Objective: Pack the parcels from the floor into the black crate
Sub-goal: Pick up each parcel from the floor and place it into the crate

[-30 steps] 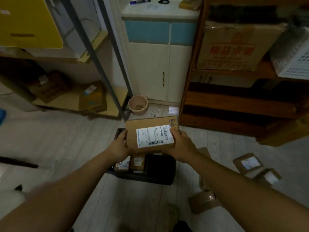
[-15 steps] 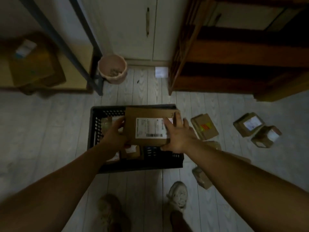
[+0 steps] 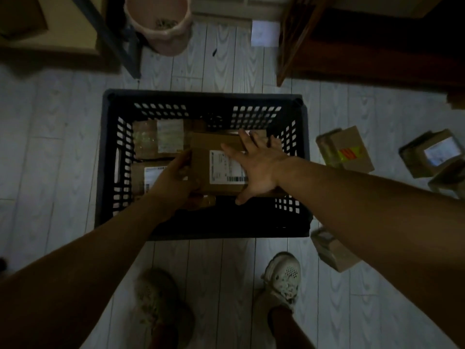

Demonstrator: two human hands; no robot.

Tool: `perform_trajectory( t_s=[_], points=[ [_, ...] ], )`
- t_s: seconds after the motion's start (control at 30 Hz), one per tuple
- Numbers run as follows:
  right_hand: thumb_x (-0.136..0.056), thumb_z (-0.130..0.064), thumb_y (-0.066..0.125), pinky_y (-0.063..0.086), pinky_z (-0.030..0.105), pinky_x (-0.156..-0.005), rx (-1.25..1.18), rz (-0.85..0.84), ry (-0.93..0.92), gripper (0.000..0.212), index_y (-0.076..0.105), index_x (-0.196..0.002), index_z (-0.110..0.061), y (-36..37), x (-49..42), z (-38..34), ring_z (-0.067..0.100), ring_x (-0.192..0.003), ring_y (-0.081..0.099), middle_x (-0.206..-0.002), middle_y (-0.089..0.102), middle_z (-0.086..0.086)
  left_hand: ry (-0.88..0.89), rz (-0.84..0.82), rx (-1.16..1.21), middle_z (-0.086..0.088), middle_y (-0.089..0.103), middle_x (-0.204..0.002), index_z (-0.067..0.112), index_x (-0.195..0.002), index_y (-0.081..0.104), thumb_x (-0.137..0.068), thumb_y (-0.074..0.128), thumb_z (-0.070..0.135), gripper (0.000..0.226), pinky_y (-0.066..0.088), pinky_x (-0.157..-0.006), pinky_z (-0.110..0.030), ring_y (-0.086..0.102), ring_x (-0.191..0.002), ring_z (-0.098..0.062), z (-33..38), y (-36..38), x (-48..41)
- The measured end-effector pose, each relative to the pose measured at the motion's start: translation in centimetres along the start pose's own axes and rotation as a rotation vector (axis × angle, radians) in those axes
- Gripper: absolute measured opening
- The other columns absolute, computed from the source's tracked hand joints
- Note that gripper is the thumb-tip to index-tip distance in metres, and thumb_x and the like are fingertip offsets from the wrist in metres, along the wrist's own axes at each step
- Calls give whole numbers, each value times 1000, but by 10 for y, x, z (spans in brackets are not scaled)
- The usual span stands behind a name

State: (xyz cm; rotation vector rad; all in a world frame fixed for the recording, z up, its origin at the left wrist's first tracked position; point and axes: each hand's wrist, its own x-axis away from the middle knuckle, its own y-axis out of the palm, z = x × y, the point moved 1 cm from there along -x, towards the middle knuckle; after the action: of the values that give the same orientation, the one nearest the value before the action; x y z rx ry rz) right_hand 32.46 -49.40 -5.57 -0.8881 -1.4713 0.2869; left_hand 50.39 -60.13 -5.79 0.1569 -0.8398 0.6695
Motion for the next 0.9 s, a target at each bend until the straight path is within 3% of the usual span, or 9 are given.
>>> perform_trajectory(
  t_s=[0.07,0.2,0.23,0.33,0.4,0.5,0.63,0.8,0.9],
  points=[
    [-51,-82,66,-2,60,-114,23,37,-21,133,-22,-144,-45,8,-10,1,35,-145,-15,-157,-22,10,4,-8,-10,11,46,-120,32,-147,25,-91,50,-7,72,56,-54,-22,56,-81,-4,-11,1,-10],
    [-54,-80,65,7,50,-114,111,121,-25,128,-13,-148,-41,25,-23,5,38,-142,1,-158,-6,15,-18,-74,-32,6,44,-139,38,-144,30,-91,54,0,70,58,-74,-44,62,-99,-21,-25,3,-31],
    [-55,-80,65,9,49,-113,115,125,-16,127,-12,-148,-40,30,-25,8,38,-142,2,-157,-4,16,-11,-63,-116,4,45,-140,37,-144,32,-91,55,4,66,56,-83,-47,60,-108,-25,-28,2,-38],
    [-56,-79,66,12,49,-112,138,116,16,126,-8,-149,-38,48,-30,20,39,-141,4,-156,0,16,187,34,-767,-9,37,-149,24,-146,30,-93,54,20,59,35,-109,-47,38,-133,-33,-39,-8,-62],
    [-56,-78,66,13,51,-112,175,96,21,126,-8,-150,-37,60,-36,28,40,-140,4,-156,1,16,269,-8,-1053,-10,20,-156,22,-149,23,-88,59,38,73,23,-114,-52,17,-142,-35,-51,-14,-77],
    [-56,-75,69,11,53,-113,187,55,22,128,-10,-149,-38,78,-48,34,41,-141,2,-156,-3,16,212,-123,-1267,-5,-8,-159,28,-151,6,-81,59,58,93,11,-117,-55,-11,-145,-33,-70,-16,-91],
    [-57,-71,72,10,52,-114,159,30,25,127,-11,-148,-40,102,-62,42,40,-142,1,-156,-4,16,239,-130,-1361,-6,-16,-158,32,-150,-7,-78,49,69,98,5,-117,-55,-19,-143,-34,-93,-12,-95],
    [-59,-70,72,8,52,-114,150,33,35,124,-10,-148,-41,123,-79,39,39,-143,-1,-157,-7,16,283,-73,-1359,-5,-17,-158,34,-150,-5,-74,52,70,102,2,-117,-55,-22,-143,-31,-103,-15,-98],
    [-59,-67,74,10,53,-113,169,44,29,124,-7,-148,-39,134,-92,37,40,-142,-2,-156,-8,17,258,-93,-1356,1,-21,-157,39,-148,-7,-72,51,72,101,1,-113,-63,-27,-142,-25,-106,-18,-101]
  ],
)
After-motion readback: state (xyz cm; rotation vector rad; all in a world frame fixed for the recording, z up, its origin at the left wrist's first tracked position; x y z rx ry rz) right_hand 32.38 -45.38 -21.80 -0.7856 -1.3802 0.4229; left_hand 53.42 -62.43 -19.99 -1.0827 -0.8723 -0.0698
